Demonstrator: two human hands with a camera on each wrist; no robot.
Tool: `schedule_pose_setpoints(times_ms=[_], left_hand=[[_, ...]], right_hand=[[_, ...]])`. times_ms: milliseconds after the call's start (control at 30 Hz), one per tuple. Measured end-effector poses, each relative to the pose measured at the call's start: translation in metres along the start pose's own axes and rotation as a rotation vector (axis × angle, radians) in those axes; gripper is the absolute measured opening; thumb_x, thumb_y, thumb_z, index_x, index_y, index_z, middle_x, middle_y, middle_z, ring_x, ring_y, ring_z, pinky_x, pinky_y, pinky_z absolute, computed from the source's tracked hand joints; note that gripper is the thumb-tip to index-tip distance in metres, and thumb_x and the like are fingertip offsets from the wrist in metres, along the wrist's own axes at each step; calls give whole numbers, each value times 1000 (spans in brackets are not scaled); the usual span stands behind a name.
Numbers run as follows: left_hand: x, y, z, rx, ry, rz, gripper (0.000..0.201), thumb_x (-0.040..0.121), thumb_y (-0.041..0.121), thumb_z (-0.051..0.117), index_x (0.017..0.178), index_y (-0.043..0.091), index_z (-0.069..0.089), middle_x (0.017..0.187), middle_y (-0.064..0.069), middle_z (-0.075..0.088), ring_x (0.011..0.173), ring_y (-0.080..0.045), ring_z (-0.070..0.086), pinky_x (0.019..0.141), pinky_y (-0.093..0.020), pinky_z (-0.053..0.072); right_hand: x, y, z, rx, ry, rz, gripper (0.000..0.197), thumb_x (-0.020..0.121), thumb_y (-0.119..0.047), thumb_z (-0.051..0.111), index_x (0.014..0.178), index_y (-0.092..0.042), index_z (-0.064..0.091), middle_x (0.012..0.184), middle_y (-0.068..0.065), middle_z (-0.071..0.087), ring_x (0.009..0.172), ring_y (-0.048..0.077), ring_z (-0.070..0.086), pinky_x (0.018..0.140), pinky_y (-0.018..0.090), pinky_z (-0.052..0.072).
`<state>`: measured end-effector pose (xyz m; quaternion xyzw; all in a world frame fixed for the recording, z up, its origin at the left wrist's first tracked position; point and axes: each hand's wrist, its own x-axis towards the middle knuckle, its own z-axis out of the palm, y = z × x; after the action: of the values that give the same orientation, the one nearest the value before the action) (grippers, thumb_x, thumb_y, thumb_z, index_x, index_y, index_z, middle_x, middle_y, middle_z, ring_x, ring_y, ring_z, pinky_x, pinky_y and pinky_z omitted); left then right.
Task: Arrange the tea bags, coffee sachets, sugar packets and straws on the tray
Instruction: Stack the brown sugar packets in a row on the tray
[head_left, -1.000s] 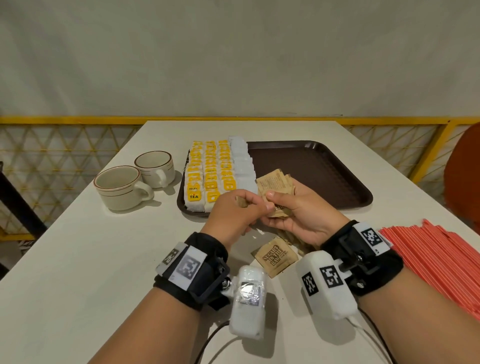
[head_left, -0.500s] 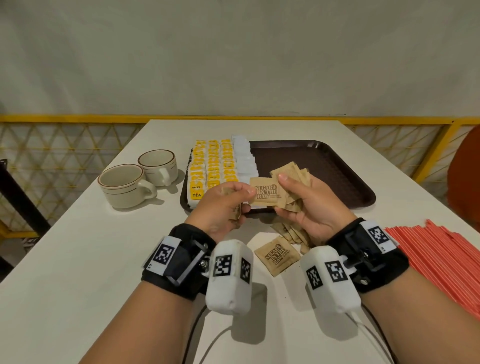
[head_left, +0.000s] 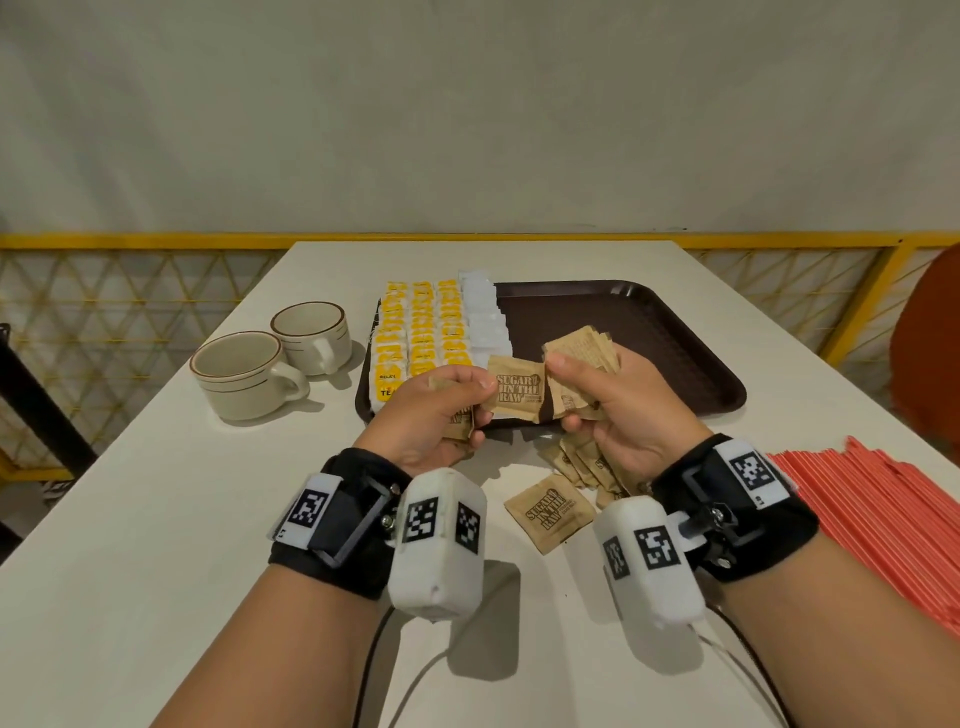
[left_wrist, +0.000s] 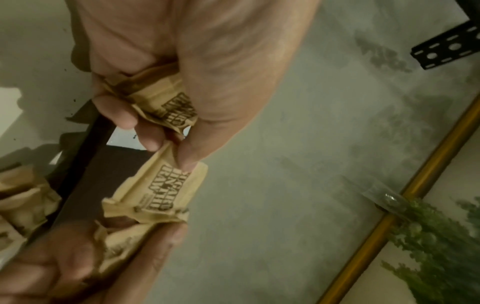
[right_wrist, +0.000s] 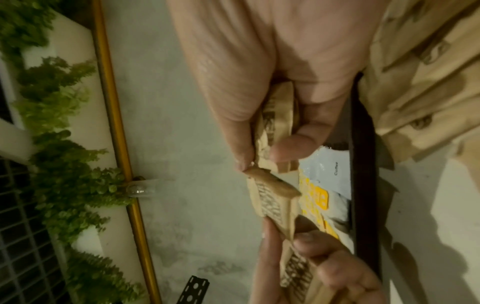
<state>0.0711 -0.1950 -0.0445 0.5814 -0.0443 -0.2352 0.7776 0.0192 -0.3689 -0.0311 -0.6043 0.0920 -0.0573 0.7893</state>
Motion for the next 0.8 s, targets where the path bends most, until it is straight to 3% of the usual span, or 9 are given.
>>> schedule_pose_setpoints(times_ms=[133, 233, 333, 433, 533, 633, 700, 733, 800], left_hand=[[2, -1, 0, 13, 23, -4, 8, 91, 8, 59, 83, 11, 61, 63, -4, 58, 55, -11, 52, 45, -20, 44], [4, -1, 0, -25, 34, -38, 4, 91, 11, 60, 88, 10, 63, 75, -10, 62, 62, -16, 55, 47, -22, 47], [5, -1, 0, -134, 31, -92, 21, 93, 23, 57, 103, 7, 66, 95, -18, 69, 77, -26, 64, 58, -32, 55], [5, -4, 5, -233, 1, -170, 32, 97, 31, 48, 98, 3, 62, 85, -19, 71, 70, -28, 67, 77, -39, 54], [3, -6, 14, -327, -55, -261, 46, 98, 42, 39, 100, 1, 60, 86, -22, 68, 74, -32, 64, 68, -36, 55], [3, -9, 14, -287, -100, -259, 59, 93, 54, 41, 103, 0, 64, 96, -27, 67, 89, -40, 62, 87, -45, 48], [4, -12, 13, -178, -137, -225, 52, 85, 47, 55, 104, -1, 66, 103, -28, 67, 97, -42, 62, 97, -48, 47], [3, -13, 12, -128, -147, -205, 43, 83, 36, 60, 107, 1, 66, 102, -26, 67, 97, -40, 64, 95, -47, 50], [5, -17, 10, -82, -149, -189, 30, 88, 11, 57, 117, 3, 62, 101, -23, 67, 87, -34, 67, 78, -40, 57]], right_hand=[[-3, -2, 1, -21, -72, -11, 33, 68, -22, 75, 95, -11, 60, 99, 15, 69, 79, 21, 64, 44, 18, 43], [-3, 1, 1, -109, -49, -12, 35, 69, -14, 79, 98, -8, 60, 96, 16, 68, 83, 24, 61, 43, 19, 43], [-3, -3, 0, -110, -2, -24, 23, 79, -4, 73, 97, -8, 59, 98, 17, 68, 85, 25, 61, 43, 19, 42], [-4, -9, 0, -16, 9, -3, 18, 83, -2, 68, 96, -11, 57, 104, 19, 66, 84, 24, 60, 41, 17, 39], [-6, -9, 5, 118, -86, 68, 17, 83, 0, 64, 96, -9, 57, 95, 19, 68, 74, 22, 63, 37, 16, 38], [-6, 1, 11, -28, -69, 74, 12, 86, 2, 63, 93, -6, 58, 88, 19, 66, 57, 17, 62, 38, 17, 40], [-5, 7, 11, -108, -48, 43, 13, 85, 2, 65, 94, -4, 58, 85, 18, 64, 51, 15, 58, 39, 19, 41], [-4, 8, 11, -113, -47, 34, 14, 85, 2, 66, 95, -3, 59, 83, 17, 63, 52, 15, 58, 40, 20, 40], [-4, 7, 8, -97, -60, 32, 15, 83, -2, 70, 96, -3, 61, 77, 11, 66, 55, 15, 59, 41, 20, 40]])
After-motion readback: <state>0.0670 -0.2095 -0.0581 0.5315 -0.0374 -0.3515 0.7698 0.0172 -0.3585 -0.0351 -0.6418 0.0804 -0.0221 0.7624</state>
